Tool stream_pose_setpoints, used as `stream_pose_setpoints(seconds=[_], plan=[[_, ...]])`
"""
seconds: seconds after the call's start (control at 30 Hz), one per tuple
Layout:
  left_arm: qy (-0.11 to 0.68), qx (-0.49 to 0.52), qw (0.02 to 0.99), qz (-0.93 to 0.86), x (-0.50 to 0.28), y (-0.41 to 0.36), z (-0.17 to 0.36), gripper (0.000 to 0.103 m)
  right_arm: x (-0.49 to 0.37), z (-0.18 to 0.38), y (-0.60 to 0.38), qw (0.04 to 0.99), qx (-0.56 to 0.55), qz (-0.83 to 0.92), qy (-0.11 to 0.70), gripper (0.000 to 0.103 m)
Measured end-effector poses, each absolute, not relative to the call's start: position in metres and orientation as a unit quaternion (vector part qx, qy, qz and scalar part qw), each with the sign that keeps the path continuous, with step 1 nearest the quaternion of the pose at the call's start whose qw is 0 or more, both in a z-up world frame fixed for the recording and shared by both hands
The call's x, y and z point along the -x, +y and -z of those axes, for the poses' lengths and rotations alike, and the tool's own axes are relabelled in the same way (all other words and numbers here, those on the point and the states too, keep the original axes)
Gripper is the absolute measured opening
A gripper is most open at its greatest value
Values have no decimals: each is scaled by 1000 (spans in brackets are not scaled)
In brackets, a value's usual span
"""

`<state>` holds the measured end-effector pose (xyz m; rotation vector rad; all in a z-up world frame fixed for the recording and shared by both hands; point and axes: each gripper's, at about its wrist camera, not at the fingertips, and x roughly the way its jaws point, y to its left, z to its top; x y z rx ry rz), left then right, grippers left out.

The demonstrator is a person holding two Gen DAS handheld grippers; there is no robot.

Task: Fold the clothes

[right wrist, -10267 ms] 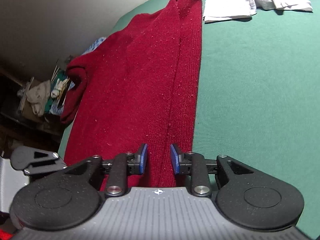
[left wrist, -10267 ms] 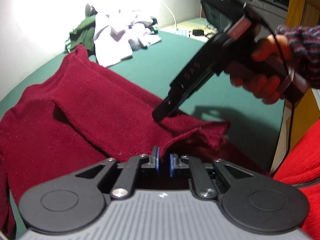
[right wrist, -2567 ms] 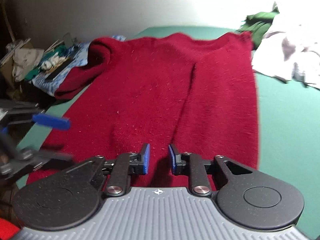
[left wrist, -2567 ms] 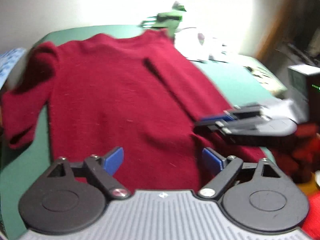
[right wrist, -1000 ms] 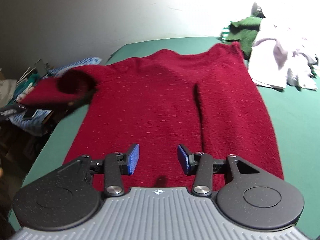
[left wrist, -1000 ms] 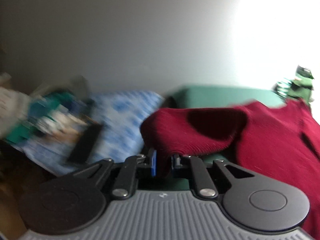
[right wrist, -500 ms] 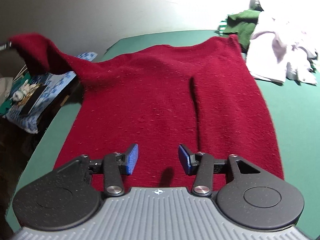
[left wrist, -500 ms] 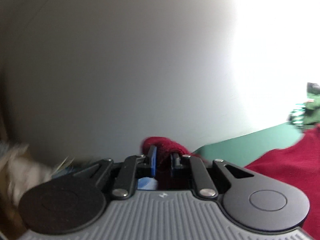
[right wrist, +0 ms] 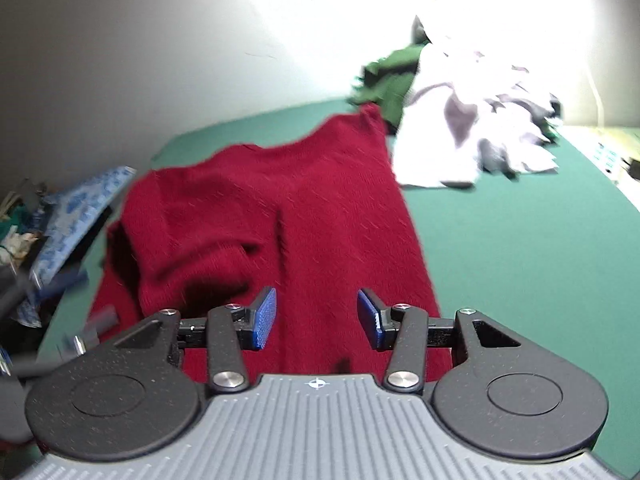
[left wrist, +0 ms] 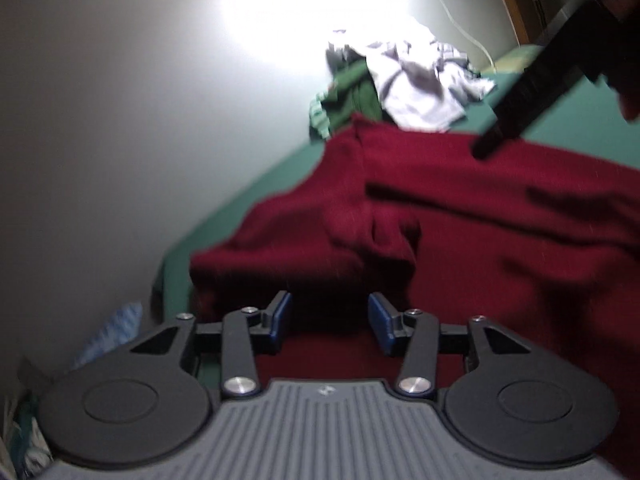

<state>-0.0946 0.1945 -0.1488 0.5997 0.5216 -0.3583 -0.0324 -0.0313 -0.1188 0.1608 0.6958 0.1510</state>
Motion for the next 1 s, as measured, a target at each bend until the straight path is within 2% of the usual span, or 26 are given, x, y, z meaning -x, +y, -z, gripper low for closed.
stream_pose_setpoints(seconds=[0.17, 0.37, 0.4, 0.43, 0.47, 0.67, 0.83, 0.9, 1.0], plan=[[318, -249, 905, 135, 87, 220, 166, 61, 7, 122, 9, 926, -40, -165, 338, 59], [314, -244, 911, 113, 87, 219, 173, 66, -51, 144, 20, 900, -154, -163, 375, 58], [312, -248, 910, 112, 85, 216, 173, 65, -60, 147, 22, 896, -161, -164, 379, 49], [311, -251, 910, 111, 83, 214, 173, 65, -68, 148, 24, 894, -153, -167, 387, 14], [311, -251, 910, 110, 82, 213, 172, 65, -76, 146, 25, 894, -145, -162, 392, 5], [314, -258, 906, 121, 81, 214, 166, 66, -57, 97, -38, 939, -209, -87, 257, 4], [291, -299, 897, 142, 45, 211, 162, 63, -38, 109, -90, 935, -226, 13, 272, 5], [282, -324, 891, 147, 24, 208, 165, 63, -33, 120, -101, 931, -221, 53, 285, 11], [268, -362, 879, 153, -7, 203, 168, 63, -22, 127, -111, 929, -221, 90, 284, 27]])
